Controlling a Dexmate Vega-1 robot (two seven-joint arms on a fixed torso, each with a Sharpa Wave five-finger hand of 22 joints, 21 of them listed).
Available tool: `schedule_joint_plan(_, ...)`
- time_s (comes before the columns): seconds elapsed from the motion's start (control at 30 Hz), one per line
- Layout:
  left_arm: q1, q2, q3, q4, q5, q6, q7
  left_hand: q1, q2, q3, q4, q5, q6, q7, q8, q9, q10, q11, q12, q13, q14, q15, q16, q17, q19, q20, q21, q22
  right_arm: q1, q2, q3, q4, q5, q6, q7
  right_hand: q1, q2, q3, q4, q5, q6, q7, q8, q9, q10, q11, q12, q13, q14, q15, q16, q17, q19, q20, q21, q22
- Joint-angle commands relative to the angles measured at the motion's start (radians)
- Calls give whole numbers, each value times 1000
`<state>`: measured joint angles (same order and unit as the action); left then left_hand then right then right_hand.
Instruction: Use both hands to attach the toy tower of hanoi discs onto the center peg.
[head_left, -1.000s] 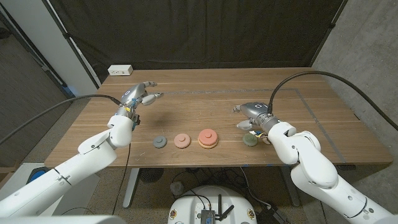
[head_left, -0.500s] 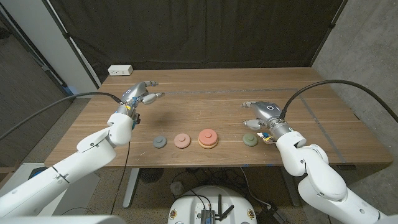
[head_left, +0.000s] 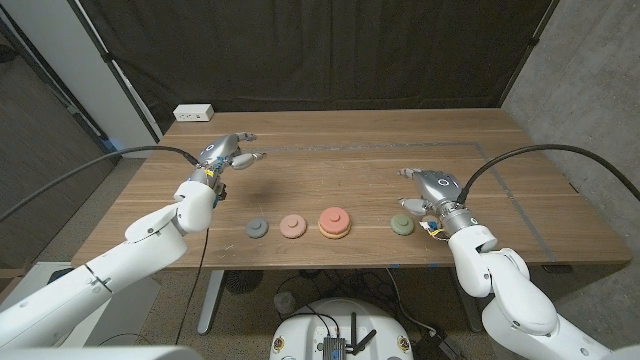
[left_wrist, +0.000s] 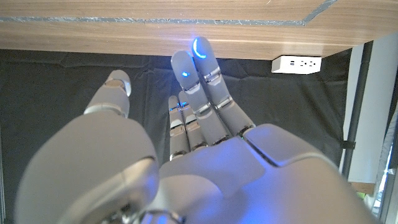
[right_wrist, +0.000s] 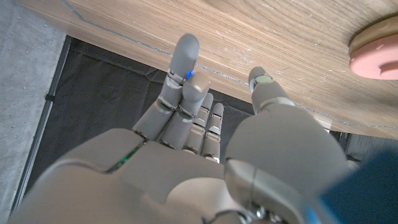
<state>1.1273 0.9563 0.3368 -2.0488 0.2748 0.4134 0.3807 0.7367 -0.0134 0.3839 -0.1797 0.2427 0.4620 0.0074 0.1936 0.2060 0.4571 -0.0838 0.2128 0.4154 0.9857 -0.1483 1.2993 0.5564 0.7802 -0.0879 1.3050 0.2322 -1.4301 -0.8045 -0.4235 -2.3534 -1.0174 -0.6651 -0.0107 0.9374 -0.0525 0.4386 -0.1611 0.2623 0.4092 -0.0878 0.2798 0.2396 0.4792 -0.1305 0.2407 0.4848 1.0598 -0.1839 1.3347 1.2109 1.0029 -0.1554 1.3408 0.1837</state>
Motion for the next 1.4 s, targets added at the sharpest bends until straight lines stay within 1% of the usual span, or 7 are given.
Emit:
schedule_joint_plan(0.03, -41, 95, 25, -79, 13, 76, -153, 46, -6, 13, -10, 10, -16, 14, -1, 4, -20, -1, -5, 8, -17, -70, 10, 4, -19, -98, 11, 4, -7, -7, -20, 18, 78, -30, -107, -6, 11, 1, 9, -3, 11, -4, -1, 2, 14, 4, 7, 5, 1, -33, 0, 3, 1, -62, 6, 4)
schedule_joint_plan(0.1, -53, 112, 29, -91, 15, 88, -183, 66, -11, 16, -11, 13, -27, 15, -2, 5, -31, 1, -8, 10, -28, -69, 8, 1, -27, -96, 14, 3, -5, -10, -26, 16, 87, -35, -114, -8, 12, 1, 10, -3, 12, -3, 0, 2, 16, 6, 8, 6, 2, -33, 0, 4, 1, -62, 6, 4)
schedule_joint_plan(0.27, -96, 147, 54, -114, 36, 121, -257, 79, -14, 17, -8, 14, -29, 17, -1, 6, -31, 7, -6, 12, -34, -69, 7, -3, -25, -96, 21, 2, 2, -21, -43, 11, 98, -53, -121, -15, 14, -1, 14, -3, 18, -1, 1, 3, 20, 6, 9, 9, 3, -33, 1, 6, -1, -62, 6, 4)
schedule_joint_plan(0.47, -193, 179, 131, -115, 102, 145, -392, 85, -16, 11, 6, 15, -15, 16, 8, 7, -10, 1, 7, 19, -9, -70, 28, 0, 5, -115, 50, 10, 14, -31, -59, 8, 115, -71, -126, -19, 16, -1, 15, -3, 26, -1, 3, 3, 20, 7, 9, 12, 0, -33, -2, 4, -3, -63, 6, 3)
schedule_joint_plan(0.93, -343, 205, 217, -86, 183, 65, -667, 81, -24, 1, 12, 14, -2, 19, 13, 8, 3, 3, 13, 25, 11, -70, 38, -8, 10, -119, 62, 6, 44, -56, -92, 2, 133, -106, -140, -26, 21, 1, 15, -2, 27, -6, 0, 4, 22, 6, 9, 21, -4, -33, -4, 5, -7, -63, 5, 3)
schedule_joint_plan(1.17, -372, 193, 230, -70, 206, 29, -742, 82, -25, -1, 13, 14, -5, 21, 12, 8, 0, 6, 11, 25, 15, -71, 40, -12, 12, -119, 65, 3, 55, -70, -104, -3, 143, -118, -135, -26, 23, 2, 14, -1, 27, -8, -1, 4, 22, 8, 8, 25, -9, -34, -10, 1, -9, -63, 4, 3)
schedule_joint_plan(1.4, -366, 191, 217, -64, 196, -26, -760, 86, -29, -3, 11, 16, -15, 26, 8, 8, -9, 13, 6, 24, 22, -71, 44, -15, 11, -120, 69, -2, 63, -85, -113, -10, 148, -129, -135, -28, 25, 2, 13, -1, 29, -10, -1, 4, 24, 8, 9, 28, -5, -34, -6, 6, -9, -63, 5, 3)
